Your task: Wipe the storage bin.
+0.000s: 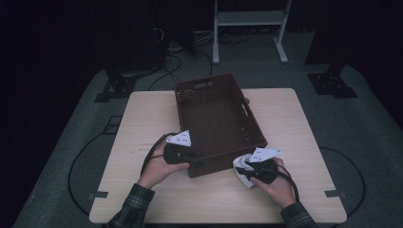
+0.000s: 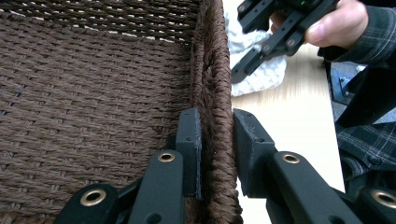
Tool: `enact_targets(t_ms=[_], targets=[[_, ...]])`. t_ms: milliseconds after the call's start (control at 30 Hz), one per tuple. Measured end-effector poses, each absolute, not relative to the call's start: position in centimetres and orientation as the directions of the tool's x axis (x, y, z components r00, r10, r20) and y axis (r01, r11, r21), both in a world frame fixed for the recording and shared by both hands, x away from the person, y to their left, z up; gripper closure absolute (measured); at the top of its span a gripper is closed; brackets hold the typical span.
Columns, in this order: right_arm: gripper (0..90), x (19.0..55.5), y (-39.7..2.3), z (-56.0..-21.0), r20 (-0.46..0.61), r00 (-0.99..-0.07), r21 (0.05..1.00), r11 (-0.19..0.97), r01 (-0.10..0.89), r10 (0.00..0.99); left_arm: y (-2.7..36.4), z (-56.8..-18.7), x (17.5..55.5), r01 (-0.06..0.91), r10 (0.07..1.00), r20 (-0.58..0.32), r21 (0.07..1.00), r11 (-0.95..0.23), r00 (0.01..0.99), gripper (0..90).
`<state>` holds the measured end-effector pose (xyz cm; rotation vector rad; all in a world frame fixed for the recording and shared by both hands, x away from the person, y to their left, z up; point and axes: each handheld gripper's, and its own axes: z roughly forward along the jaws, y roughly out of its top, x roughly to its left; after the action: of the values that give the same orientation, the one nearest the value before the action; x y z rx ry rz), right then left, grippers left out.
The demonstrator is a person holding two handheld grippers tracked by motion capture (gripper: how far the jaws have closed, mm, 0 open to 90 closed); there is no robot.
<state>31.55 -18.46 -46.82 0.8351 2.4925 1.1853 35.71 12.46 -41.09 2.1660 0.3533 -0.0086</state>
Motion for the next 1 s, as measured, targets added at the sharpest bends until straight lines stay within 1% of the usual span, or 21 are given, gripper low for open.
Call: enact_targets(t_ms=[200, 567, 767, 1000], targets=[[71.4, 31.5, -18.3, -47.0, -0.007, -0.808, 0.758, 0.530, 0.380, 0.589, 12.5, -41.1, 35.7, 0.256, 0.249, -0.137, 0.800, -0.542, 0.959, 72.4], [71.0, 29.2, -18.9, -43.4, -0.028, -0.807, 0.844, 0.447, 0.298, 0.590, 12.5, -41.1, 35.7, 0.256, 0.249, -0.137, 0.800, -0.543, 0.959, 72.2], [71.0, 28.6, -18.7, -41.8, -0.043, -0.814, 0.872, 0.419, 0.251, 0.579, 12.5, -41.1, 35.7, 0.257, 0.249, -0.139, 0.799, -0.544, 0.958, 72.2], [71.1, 28.1, -17.9, -40.9, -0.067, -0.829, 0.886, 0.415, 0.207, 0.555, 12.5, -41.1, 35.7, 0.257, 0.248, -0.139, 0.799, -0.544, 0.959, 72.1]])
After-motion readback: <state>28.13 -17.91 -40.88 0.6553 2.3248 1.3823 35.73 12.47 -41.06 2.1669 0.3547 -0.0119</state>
